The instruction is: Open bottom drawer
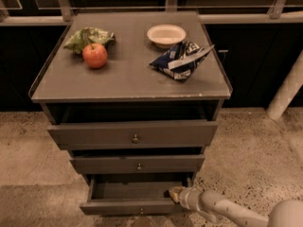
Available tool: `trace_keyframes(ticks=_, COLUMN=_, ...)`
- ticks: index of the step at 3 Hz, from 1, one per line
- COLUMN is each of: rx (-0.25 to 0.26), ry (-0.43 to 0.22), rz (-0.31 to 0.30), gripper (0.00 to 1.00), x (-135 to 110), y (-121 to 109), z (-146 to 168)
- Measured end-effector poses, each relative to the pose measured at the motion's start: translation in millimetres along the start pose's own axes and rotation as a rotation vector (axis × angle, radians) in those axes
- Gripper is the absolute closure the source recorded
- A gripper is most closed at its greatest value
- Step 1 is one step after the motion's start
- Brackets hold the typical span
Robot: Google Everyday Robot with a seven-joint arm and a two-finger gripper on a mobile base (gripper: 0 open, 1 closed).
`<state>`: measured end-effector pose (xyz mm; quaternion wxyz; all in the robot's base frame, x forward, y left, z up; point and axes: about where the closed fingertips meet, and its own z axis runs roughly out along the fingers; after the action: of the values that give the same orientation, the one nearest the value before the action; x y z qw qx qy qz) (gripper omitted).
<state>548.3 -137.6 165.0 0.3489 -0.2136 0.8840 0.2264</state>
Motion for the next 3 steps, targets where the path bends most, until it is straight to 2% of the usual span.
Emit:
trace_keyframes(ticks=1, rx=0.0, ry=0.0, rz=0.0, gripper=1.0, x=-1.3, y=-0.3, z=-0.2)
trace_keyframes(ticks=2, rx=-0.043, ry=-0.002, rz=0.023, gripper=1.0, x=14.4, y=26.4, z=-14.9)
trace_keyframes(ticks=3, rx=-0.043, ry=-0.002, rz=0.022, gripper=1.0, x=12.8, y=25.3, z=-14.2)
